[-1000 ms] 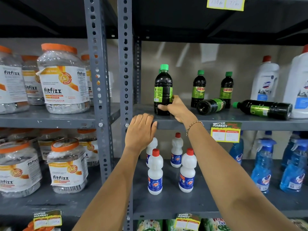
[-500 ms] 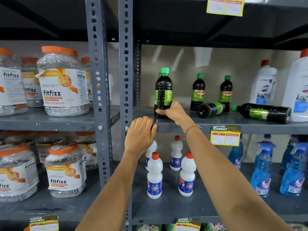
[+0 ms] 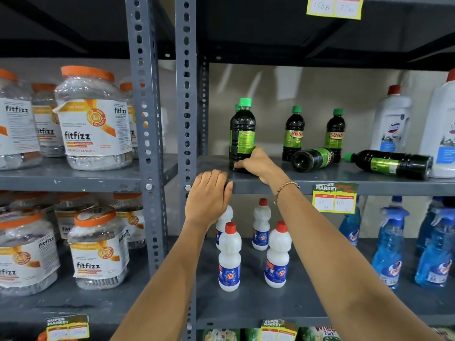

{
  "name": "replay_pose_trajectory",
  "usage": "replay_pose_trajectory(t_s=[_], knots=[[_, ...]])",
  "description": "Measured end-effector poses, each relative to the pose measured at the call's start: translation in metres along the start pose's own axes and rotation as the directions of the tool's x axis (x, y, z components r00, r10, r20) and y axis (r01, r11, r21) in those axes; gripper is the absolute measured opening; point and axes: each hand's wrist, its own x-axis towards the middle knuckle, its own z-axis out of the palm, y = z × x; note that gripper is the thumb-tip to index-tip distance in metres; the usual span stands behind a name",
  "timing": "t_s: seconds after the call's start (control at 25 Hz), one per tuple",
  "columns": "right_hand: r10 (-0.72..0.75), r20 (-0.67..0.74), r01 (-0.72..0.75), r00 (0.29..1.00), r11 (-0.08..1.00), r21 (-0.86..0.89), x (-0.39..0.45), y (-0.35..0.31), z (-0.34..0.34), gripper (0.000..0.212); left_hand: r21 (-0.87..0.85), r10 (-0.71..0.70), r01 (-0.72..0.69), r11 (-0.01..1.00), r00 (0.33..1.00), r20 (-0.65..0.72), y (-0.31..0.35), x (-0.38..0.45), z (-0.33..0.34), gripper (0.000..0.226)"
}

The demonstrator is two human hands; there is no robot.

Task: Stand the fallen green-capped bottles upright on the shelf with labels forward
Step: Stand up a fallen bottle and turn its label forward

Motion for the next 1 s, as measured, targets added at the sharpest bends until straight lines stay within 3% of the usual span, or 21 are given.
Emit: replay_pose_trajectory(t_s=[0.2, 0.4, 0.6, 0.76, 0.92, 1.0], knots=[[-0.059, -0.154, 0.045, 0.986, 0.995, -0.092, -0.013, 0.001, 0.0, 0.072, -0.01, -0.009, 0.009, 1.0, 1.0, -0.007, 0.0, 0.001, -0.001, 0.053], [-0.025, -0.039, 0.024, 0.999, 0.999, -0.032, -0.018, -0.006, -0.004, 0.062, -0.013, -0.01, 0.01, 1.0, 1.0, -0.007, 0.001, 0.0, -0.002, 0.056], [-0.01, -0.101, 0.002, 0.995, 0.997, -0.077, -0.018, -0.008, -0.002, 0.086, -0.005, -0.017, 0.017, 1.0, 1.0, 0.005, 0.001, 0.0, -0.002, 0.046], [0.015, -0.02, -0.015, 1.0, 1.0, 0.016, -0.017, -0.007, -0.007, 0.045, -0.012, -0.012, 0.013, 1.0, 1.0, 0.024, 0.001, -0.001, -0.002, 0.041], [-0.008, -0.13, -0.008, 0.991, 0.992, -0.123, -0.023, -0.01, -0.004, 0.091, -0.029, -0.029, 0.03, 0.999, 0.999, 0.037, 0.002, 0.001, -0.003, 0.038], [0.012, -0.101, -0.024, 0.995, 0.992, -0.121, -0.025, -0.013, -0.004, 0.089, -0.037, -0.03, 0.032, 0.999, 0.999, 0.044, 0.001, 0.0, -0.003, 0.037]])
